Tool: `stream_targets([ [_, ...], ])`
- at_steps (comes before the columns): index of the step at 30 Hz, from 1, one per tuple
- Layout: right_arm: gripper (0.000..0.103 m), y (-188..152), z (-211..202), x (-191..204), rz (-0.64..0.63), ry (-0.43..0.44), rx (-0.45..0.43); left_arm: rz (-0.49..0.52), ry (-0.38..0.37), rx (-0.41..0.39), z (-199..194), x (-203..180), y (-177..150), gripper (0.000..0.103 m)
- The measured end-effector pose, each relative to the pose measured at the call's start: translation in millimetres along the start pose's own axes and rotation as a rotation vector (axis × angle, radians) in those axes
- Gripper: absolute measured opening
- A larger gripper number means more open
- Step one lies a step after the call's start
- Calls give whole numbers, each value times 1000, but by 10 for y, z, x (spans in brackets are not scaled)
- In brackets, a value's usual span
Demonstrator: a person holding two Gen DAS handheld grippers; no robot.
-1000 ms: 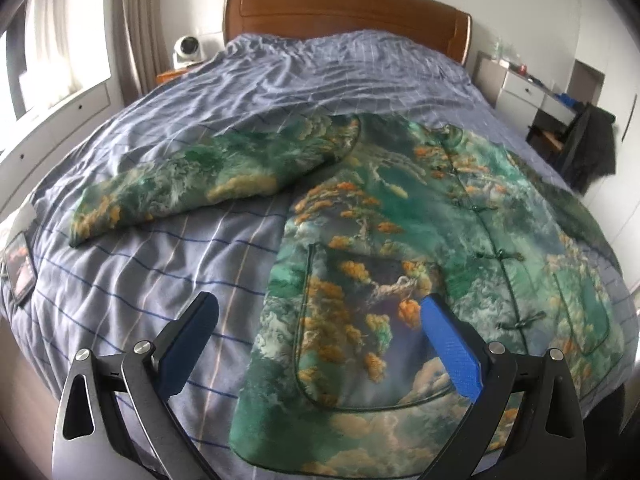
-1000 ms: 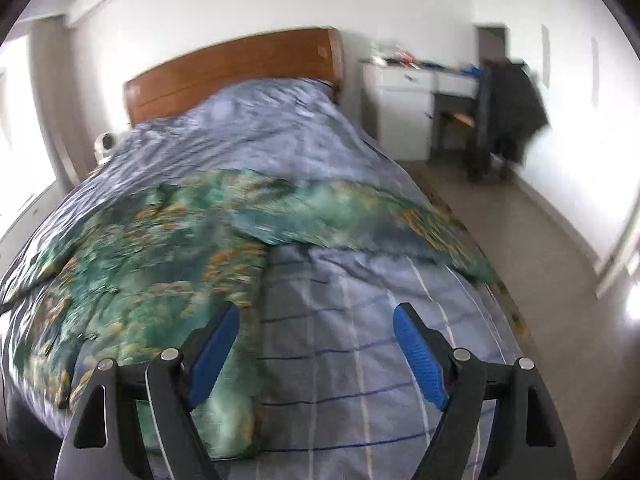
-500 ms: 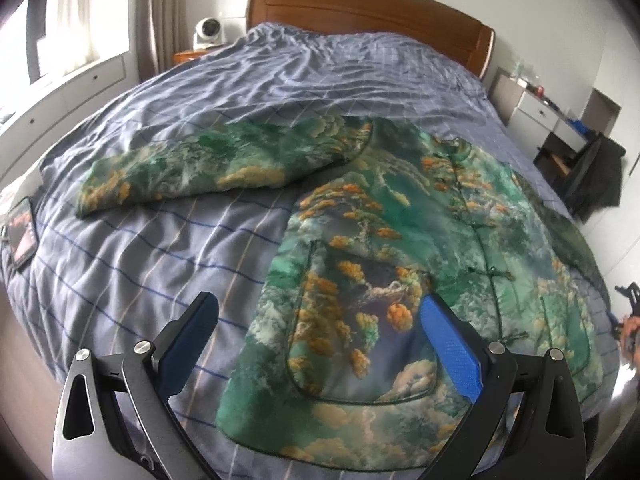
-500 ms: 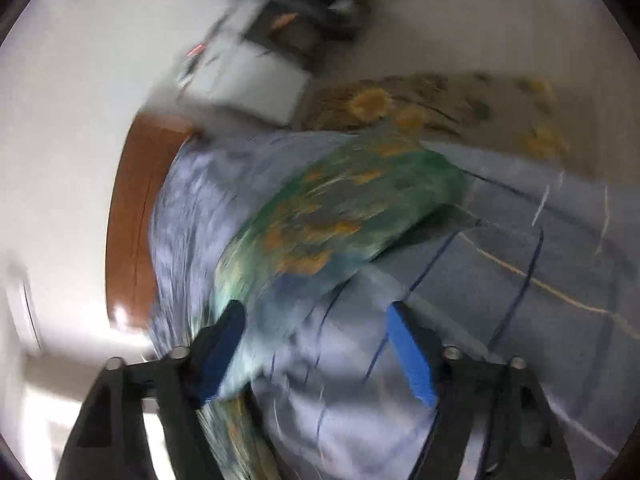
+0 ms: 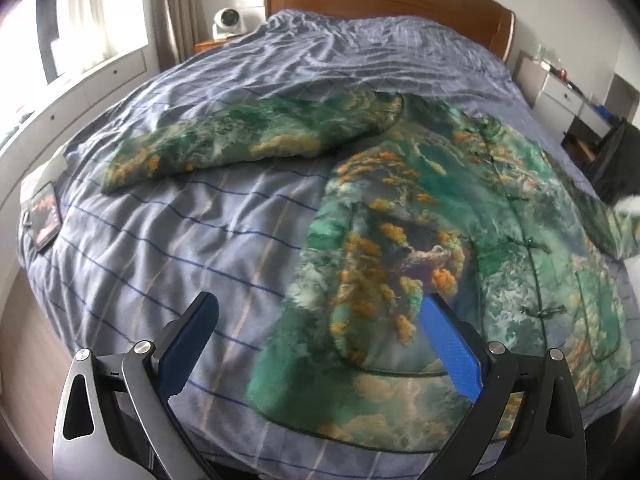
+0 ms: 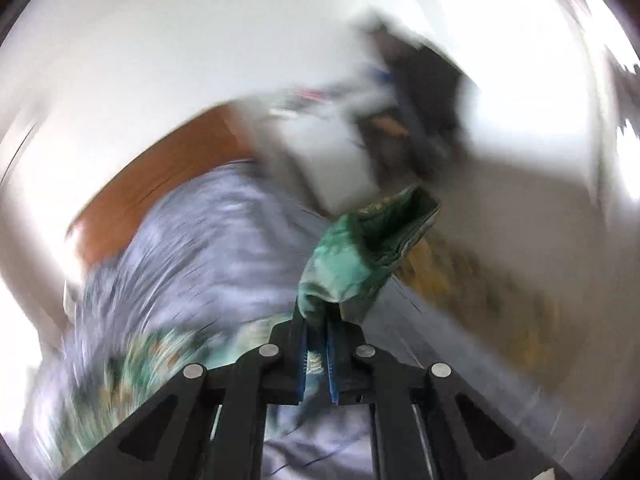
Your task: Fold large clothes
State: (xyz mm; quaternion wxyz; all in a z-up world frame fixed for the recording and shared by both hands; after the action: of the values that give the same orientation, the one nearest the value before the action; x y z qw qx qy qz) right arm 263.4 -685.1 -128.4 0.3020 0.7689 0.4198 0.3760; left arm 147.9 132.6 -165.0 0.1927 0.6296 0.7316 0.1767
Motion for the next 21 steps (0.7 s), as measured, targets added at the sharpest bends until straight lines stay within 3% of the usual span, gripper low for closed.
stream_targets([
  [3,8,-127,-447,1140,-366,66,-52,26,-30,-13,-11,-180,25,101],
  [5,8,-307,-561,1595,-484,111,-52,47,-42,-19,-34,-271,24,101],
  [9,8,-1011,-520,2447,-686,199,20,91,-69,-20,-84,-425,-41,101],
  [16,10,-2352,-105,2897,-861,224,251,144,-101,15,-18,-602,-144,101],
  [18,19,-2719,-121,2779,-894,195,328,166,-117,33,23,-696,-155,101],
  [20,40,-2934,-133,2657,-904,177,396,192,-139,44,43,-818,-144,101],
  [21,43,-2983,-211,2572,-896,179,404,203,-154,47,42,-888,-137,101],
])
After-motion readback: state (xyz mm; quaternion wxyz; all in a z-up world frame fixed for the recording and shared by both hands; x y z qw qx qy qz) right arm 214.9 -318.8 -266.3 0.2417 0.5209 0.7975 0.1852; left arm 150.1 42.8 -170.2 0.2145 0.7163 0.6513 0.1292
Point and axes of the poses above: each gripper's, at about its wrist camera, not at the fingertips, and z roughly the way its jaws point, x to its left, y to its top, the point moved 9 cm from there along z, roughly the way its jaws point, and after that the axes turned 8 degrees about x, right-handed, at the moved point
